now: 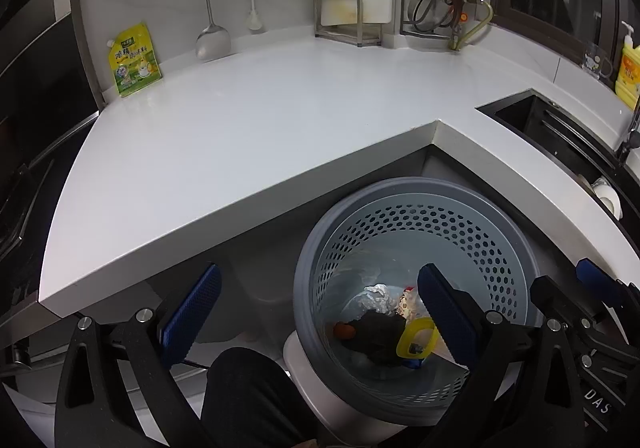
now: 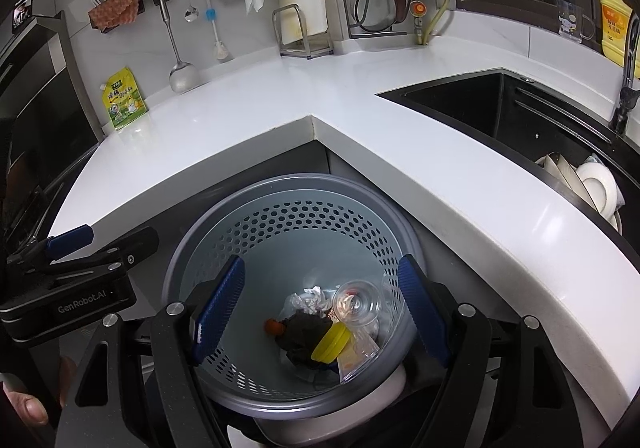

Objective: Collect trash

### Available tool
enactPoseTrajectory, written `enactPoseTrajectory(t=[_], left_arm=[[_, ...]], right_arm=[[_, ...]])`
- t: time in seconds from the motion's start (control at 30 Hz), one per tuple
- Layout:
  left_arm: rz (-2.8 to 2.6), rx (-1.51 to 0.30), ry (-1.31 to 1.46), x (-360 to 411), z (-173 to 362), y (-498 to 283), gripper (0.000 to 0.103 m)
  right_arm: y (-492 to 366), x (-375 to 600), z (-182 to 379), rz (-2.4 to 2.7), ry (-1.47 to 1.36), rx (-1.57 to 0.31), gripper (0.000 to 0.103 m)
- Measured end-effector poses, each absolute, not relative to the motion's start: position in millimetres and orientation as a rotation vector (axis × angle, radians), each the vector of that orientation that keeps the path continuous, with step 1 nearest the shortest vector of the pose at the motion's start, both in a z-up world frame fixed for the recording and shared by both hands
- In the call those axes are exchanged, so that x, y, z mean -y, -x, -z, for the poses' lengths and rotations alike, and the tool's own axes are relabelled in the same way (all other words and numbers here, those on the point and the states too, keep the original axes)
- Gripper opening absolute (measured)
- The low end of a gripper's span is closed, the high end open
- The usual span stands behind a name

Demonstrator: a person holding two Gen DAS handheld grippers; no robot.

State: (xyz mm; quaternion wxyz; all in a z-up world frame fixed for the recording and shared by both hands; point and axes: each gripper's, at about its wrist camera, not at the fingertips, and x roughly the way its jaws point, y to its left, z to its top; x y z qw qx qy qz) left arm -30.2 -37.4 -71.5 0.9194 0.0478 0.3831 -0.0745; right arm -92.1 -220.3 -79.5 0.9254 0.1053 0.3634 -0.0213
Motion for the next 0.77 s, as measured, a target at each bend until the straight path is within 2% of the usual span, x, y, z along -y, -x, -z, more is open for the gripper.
enactPoseTrajectory(t=[0.77], left_arm=[[0.147,-0.799,-0.096,36.5,73.4,31.0,0.097]], right_arm=[[92.8,219.4,76.5,0.047,-0.216,-0.742,0.075]])
